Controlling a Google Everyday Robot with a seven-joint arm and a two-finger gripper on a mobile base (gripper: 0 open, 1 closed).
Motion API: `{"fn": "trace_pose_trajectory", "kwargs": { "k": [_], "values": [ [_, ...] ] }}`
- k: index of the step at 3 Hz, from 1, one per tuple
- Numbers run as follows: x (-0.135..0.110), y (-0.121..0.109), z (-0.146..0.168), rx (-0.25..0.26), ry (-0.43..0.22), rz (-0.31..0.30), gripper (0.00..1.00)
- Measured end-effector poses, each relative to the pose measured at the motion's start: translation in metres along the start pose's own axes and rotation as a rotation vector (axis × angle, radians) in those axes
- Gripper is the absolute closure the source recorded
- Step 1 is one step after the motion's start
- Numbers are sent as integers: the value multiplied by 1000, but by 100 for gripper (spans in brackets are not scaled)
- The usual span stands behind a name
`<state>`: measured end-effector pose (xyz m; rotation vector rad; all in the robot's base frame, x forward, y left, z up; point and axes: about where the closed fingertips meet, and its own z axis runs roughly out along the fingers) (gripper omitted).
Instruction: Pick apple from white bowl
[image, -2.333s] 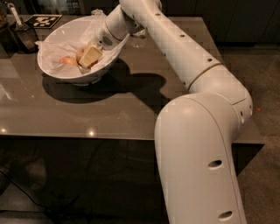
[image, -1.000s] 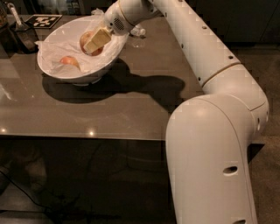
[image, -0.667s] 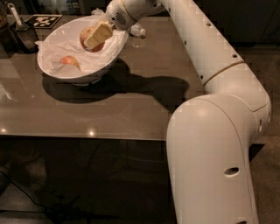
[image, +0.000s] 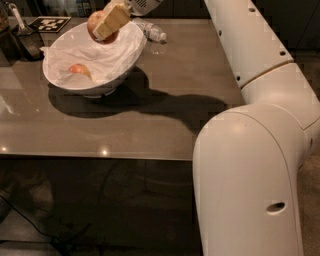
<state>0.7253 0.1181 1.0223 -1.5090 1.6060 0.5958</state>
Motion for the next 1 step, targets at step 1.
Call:
{"fn": "trace_pose_trajectory", "kwargs": {
  "k": [1],
  "values": [
    [-19, 3, -14, 7, -8, -46, 100]
  ]
}}
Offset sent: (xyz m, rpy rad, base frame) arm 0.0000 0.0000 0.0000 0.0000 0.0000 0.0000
